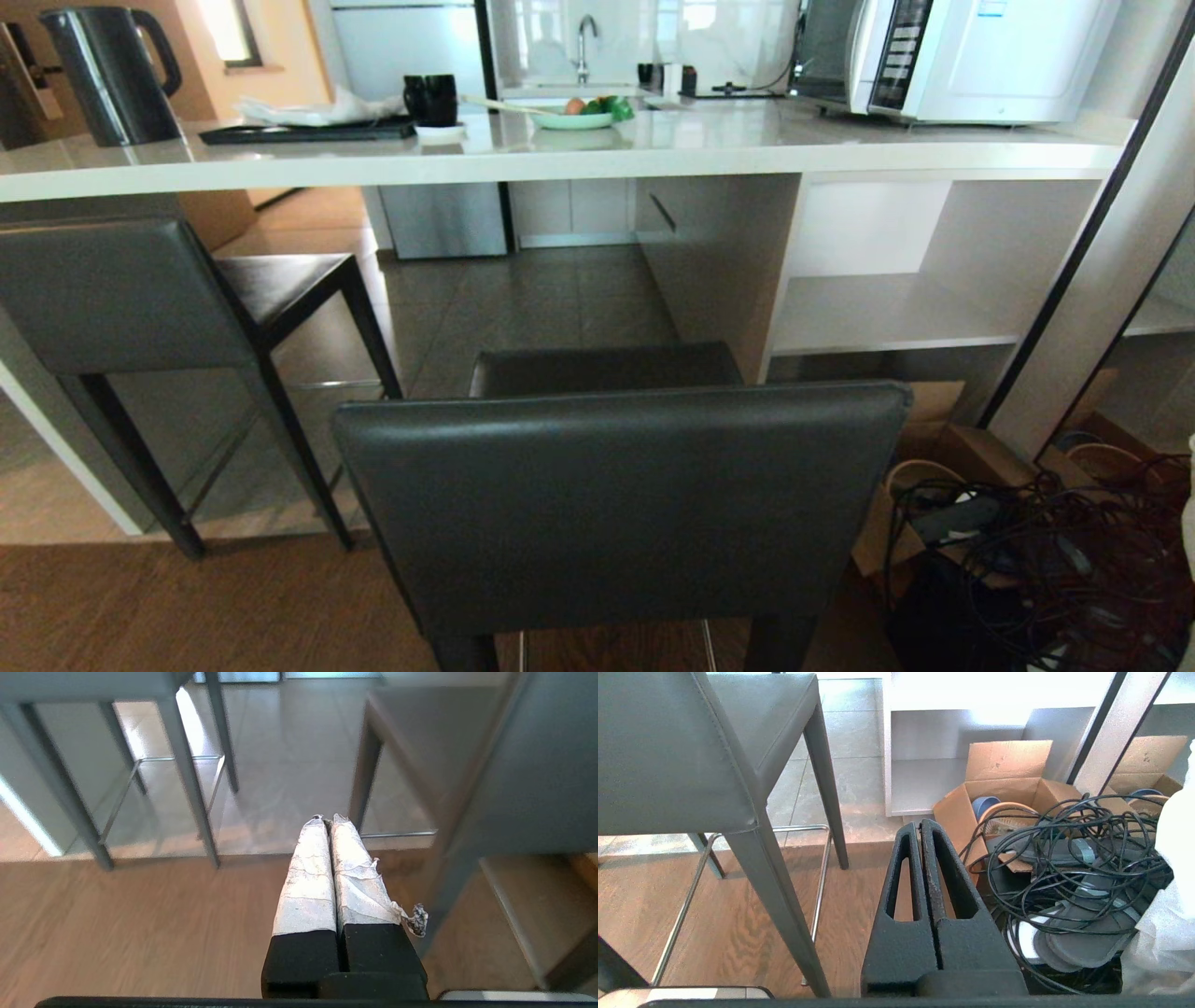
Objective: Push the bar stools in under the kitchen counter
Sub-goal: Push the gray chair back under the dining table
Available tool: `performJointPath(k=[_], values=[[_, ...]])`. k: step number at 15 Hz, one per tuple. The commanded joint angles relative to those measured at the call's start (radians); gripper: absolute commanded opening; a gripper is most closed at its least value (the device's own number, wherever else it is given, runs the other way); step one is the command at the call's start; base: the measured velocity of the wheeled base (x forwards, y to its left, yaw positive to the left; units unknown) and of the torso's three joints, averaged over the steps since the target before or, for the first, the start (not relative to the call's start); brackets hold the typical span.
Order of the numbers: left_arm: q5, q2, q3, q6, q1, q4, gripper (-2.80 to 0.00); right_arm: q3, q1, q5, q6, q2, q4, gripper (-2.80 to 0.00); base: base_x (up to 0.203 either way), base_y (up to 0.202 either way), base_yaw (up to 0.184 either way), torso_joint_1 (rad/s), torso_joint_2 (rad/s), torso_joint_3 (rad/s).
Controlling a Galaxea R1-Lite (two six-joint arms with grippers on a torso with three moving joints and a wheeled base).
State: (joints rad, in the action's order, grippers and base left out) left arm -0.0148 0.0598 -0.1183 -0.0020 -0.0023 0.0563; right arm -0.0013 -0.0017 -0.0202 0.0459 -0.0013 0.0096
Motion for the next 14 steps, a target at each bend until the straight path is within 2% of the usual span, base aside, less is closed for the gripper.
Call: performJointPath(k=[1,4,6,8,10,12,14], values=[[-0.003,0.144,-0.058,-0.01,-0.005,-0.044,-2.8,-0.002,0.0,-0.006,0.018,0.004,-0.002,-2.8,0.0,0.0,0.0,0.0,0.0,0.0],[-0.022,0.346,-0.097,-0.021,-0.013,-0.219,-2.8,-0.004,0.0,-0.018,0.043,0.0,-0.012,-2.8,0.0,0.0,0.0,0.0,0.0,0.0],[-0.047,0.43,-0.137,-0.023,-0.016,-0.257,-2.8,-0.073,0.0,-0.061,0.02,0.052,-0.018,-2.8,0.0,0.0,0.0,0.0,0.0,0.0],[-0.074,0.535,-0.174,-0.026,-0.027,-0.286,-2.8,-0.151,0.003,-0.091,-0.01,0.226,-0.076,-2.8,0.0,0.0,0.0,0.0,0.0,0.0],[-0.09,0.678,-0.207,-0.028,-0.045,-0.386,-2.8,-0.22,0.007,-0.104,-0.027,0.485,-0.214,-2.8,0.0,0.0,0.0,0.0,0.0,0.0],[-0.096,0.813,-0.219,-0.026,-0.06,-0.533,-2.8,-0.261,0.01,-0.11,-0.037,0.747,-0.401,-2.8,0.0,0.0,0.0,0.0,0.0,0.0],[-0.096,0.921,-0.203,-0.037,-0.115,-0.601,-2.8,-0.288,0.028,-0.113,-0.065,0.983,-0.592,-2.8,0.0,0.0,0.0,0.0,0.0,0.0]])
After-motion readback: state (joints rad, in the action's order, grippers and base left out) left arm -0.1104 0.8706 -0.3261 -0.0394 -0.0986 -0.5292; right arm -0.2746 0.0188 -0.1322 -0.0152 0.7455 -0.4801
